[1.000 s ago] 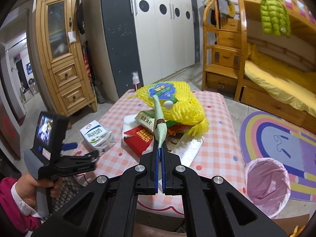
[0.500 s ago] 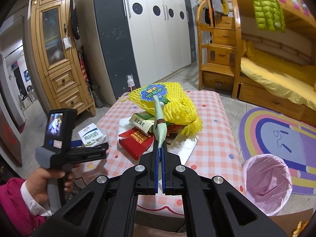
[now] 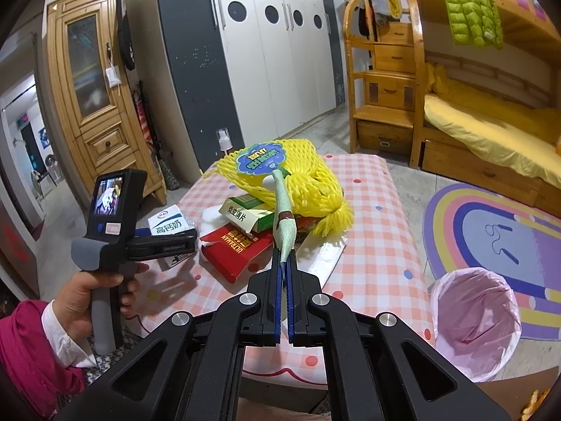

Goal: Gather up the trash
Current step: 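Grasp the white milk carton with the left tool while the right tool holds the packet, then carry carton and packet over the pink bin and open both tools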

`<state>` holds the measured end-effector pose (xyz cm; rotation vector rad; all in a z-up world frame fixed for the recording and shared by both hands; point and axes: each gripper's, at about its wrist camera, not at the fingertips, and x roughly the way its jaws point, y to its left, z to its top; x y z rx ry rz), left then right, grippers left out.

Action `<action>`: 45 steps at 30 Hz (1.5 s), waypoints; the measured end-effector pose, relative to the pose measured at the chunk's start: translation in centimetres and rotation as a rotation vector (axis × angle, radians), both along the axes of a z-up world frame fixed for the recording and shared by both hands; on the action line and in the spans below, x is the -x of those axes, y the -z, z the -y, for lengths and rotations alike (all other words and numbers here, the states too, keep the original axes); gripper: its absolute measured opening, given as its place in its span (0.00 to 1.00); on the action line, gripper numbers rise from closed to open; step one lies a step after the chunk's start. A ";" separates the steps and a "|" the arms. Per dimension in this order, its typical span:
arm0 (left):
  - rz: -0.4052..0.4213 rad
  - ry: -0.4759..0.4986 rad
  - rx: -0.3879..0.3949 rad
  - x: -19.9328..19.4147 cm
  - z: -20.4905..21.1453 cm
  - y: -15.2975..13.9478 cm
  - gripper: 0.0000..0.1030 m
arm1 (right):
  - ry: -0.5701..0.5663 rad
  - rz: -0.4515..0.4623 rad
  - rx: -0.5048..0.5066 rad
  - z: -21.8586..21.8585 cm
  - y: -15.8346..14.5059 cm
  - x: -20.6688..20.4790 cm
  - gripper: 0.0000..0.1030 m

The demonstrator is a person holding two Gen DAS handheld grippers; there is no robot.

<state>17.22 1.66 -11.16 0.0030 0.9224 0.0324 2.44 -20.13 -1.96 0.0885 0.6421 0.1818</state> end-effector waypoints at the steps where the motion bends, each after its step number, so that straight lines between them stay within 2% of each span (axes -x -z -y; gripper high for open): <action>1: -0.007 -0.006 0.004 -0.2 0.0 0.0 0.93 | 0.000 0.000 0.005 -0.1 0.0 0.0 0.02; 6: -0.043 -0.071 0.048 -1.4 -0.4 0.4 0.93 | 0.002 -0.004 0.007 -0.1 0.1 0.2 0.02; 11: -0.037 -0.058 0.064 -0.9 -0.7 0.4 0.90 | 0.007 0.006 0.008 0.1 -0.3 0.5 0.02; 16: -0.017 0.002 0.075 1.5 -1.1 -0.1 0.81 | 0.009 0.015 -0.010 0.4 -0.8 1.0 0.02; 20: 0.018 0.049 0.092 4.5 -1.7 -1.5 0.80 | 0.017 0.025 -0.019 1.0 -1.5 1.7 0.02; 28: 0.133 0.225 0.123 11.3 0.9 -6.4 0.79 | 0.116 0.092 -0.023 4.8 -4.1 4.4 0.02; 33: 0.180 0.399 0.177 13.0 6.6 -9.2 0.79 | 0.227 0.110 0.003 8.6 -4.6 6.3 0.02; 36: 0.196 0.531 0.188 12.9 12.4 -9.8 0.79 | 0.324 0.095 0.027 11.9 -4.1 7.5 0.02; 38: 0.195 0.596 0.193 12.5 15.6 -9.5 0.79 | 0.372 0.077 0.038 13.5 -3.5 8.0 0.02; 40: 0.166 0.688 0.224 11.5 20.0 -9.0 0.79 | 0.421 0.048 0.050 15.5 -2.4 8.3 0.02; 45: 0.086 0.875 0.237 9.2 29.5 -6.4 0.80 | 0.519 -0.051 0.037 20.3 1.5 7.4 0.02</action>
